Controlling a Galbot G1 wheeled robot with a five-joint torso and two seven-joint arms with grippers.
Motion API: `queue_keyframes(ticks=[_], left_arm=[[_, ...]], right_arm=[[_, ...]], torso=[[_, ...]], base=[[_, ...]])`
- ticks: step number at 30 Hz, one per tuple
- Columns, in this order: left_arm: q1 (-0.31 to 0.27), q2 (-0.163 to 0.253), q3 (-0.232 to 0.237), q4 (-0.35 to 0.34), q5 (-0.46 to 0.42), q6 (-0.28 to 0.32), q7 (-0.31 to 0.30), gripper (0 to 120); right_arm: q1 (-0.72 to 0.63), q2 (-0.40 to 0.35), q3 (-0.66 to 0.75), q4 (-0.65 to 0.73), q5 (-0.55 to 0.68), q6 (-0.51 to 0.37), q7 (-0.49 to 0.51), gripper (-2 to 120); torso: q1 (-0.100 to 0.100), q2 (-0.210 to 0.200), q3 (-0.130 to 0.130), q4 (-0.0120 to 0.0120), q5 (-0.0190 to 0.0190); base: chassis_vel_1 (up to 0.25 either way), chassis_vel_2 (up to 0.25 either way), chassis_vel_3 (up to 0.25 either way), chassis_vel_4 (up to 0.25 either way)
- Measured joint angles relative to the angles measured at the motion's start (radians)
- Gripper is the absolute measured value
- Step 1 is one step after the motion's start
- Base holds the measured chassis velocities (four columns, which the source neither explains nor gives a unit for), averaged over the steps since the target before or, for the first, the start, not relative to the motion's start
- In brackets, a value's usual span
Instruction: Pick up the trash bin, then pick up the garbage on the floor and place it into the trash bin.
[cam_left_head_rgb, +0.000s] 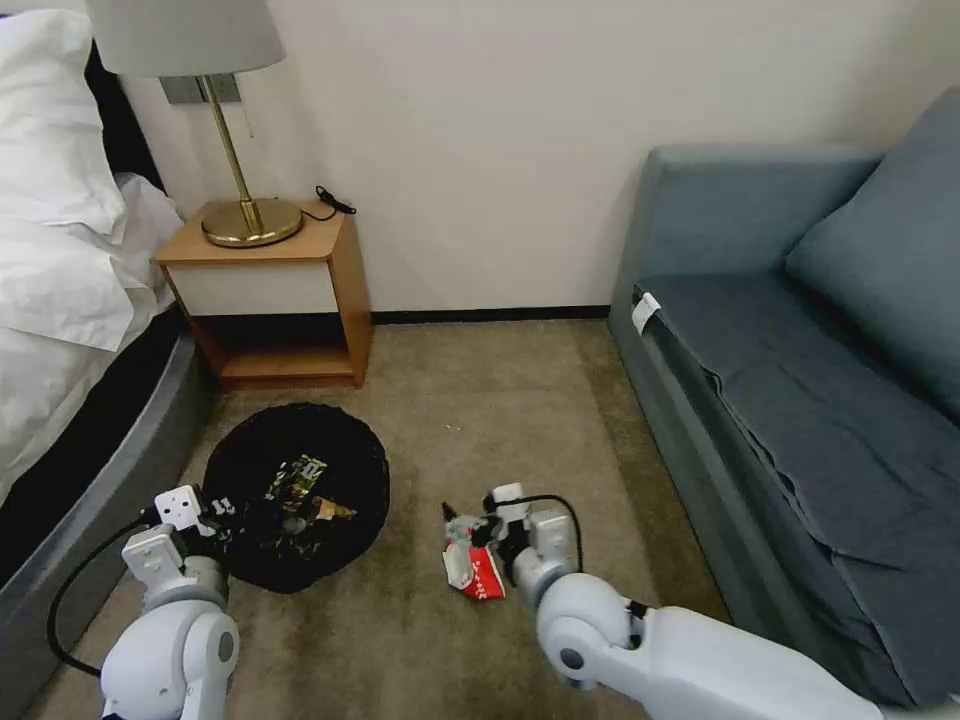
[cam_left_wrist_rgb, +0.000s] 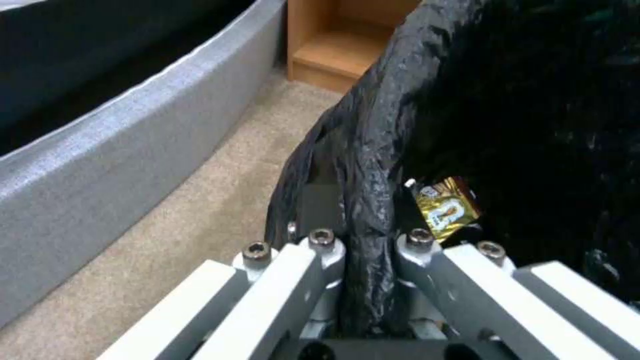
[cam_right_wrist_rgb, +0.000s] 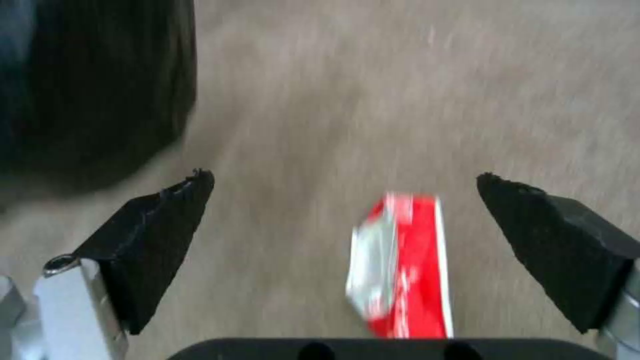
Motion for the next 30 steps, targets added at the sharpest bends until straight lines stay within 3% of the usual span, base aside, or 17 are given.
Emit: queue_keyframes(ticks=[3, 13, 30], left_arm=[[-0.005, -0.001, 0.006, 0.013, 0.0, -0.006, 0.0, 3], [-0.015, 0.001, 0.013, 0.028, 0.005, -0.009, 0.002, 3], [-0.012, -0.002, 0.009, 0.041, 0.015, -0.024, 0.002, 3]], right_arm=[[0.032, 0.03, -0.078, -0.056, 0.065, -0.04, 0.035, 100], [0.04, 0.089, -0.136, -0.195, 0.06, -0.052, -0.002, 100], [0.103, 0.226, -0.249, -0.489, -0.002, 0.04, -0.107, 100]], torso=[[0.0, 0.0, 0.0, -0.0001, 0.0001], [0.0, 0.0, 0.0, -0.0002, 0.0001], [0.0, 0.0, 0.0, 0.0, 0.0003]], base=[[0.0, 0.0, 0.0, 0.0], [0.0, 0.0, 0.0, 0.0], [0.0, 0.0, 0.0, 0.0]])
